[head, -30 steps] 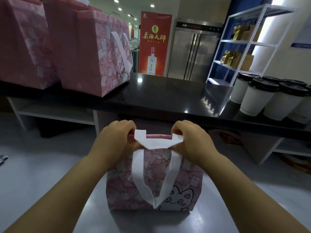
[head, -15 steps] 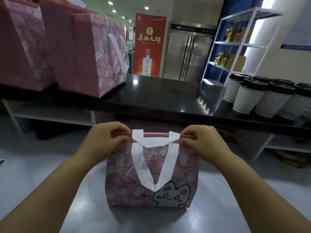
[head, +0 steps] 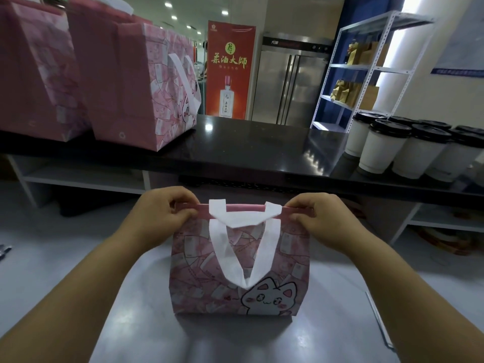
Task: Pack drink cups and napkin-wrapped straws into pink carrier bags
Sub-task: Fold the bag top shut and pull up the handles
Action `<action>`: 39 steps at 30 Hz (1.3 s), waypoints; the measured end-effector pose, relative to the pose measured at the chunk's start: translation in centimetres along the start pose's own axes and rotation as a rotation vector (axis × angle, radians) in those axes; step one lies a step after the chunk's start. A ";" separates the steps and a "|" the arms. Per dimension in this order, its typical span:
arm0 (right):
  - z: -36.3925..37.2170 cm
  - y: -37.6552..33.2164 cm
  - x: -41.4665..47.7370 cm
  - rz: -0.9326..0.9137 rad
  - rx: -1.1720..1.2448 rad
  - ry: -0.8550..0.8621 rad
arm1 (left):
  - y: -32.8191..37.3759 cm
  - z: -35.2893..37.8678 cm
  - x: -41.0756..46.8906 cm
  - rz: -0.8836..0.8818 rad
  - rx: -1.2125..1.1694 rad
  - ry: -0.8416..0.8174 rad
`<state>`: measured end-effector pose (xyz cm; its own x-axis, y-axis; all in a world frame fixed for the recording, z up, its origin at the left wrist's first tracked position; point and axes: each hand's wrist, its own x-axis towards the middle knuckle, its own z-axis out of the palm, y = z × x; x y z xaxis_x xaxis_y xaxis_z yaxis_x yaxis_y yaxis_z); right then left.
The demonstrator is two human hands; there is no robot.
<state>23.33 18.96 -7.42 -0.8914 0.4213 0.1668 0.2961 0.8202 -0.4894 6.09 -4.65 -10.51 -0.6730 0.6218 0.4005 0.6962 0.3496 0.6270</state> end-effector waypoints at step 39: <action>-5.4 -2.3 0.7 -0.258 0.403 0.338 | 3.5 -6.6 3.6 0.144 -0.176 0.288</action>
<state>23.89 19.43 -1.52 -0.7391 0.3818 0.5550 -0.1287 0.7287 -0.6727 4.45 -5.82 -2.53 -0.6313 0.4243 0.6492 0.7522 0.1314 0.6457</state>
